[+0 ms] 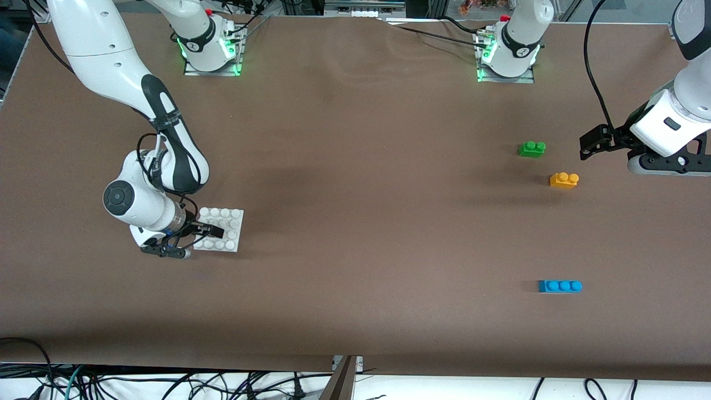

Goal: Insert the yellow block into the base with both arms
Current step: 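Close the right gripper on the white base plate's edge, then slide the white base plate with the right gripper toward the table's middle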

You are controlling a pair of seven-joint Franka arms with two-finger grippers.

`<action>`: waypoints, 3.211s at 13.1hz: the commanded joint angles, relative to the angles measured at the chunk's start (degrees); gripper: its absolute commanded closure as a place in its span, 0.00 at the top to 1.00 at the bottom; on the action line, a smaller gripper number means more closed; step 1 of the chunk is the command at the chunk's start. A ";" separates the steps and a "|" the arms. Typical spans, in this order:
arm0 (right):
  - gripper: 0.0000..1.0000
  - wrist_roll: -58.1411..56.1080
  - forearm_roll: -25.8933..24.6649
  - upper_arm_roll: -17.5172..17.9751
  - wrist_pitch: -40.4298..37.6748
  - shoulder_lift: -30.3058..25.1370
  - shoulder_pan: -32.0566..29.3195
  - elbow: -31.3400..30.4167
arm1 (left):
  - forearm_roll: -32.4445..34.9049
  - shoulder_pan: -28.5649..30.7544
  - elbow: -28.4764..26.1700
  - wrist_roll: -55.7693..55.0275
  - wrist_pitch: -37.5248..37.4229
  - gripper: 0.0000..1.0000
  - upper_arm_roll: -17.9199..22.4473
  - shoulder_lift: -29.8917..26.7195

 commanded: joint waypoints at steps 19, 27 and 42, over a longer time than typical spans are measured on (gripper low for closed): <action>0.64 17.80 1.42 1.57 12.24 4.40 18.41 0.53 | -1.84 0.04 0.40 0.32 -0.61 1.00 0.22 -0.08; 0.64 29.56 1.16 1.22 14.80 11.34 27.29 9.04 | -1.84 0.05 0.40 0.32 -0.61 1.00 0.22 -0.08; 0.65 38.62 -3.50 0.51 14.89 14.16 39.60 13.72 | -2.27 0.13 0.40 0.32 -0.61 1.00 0.22 -0.08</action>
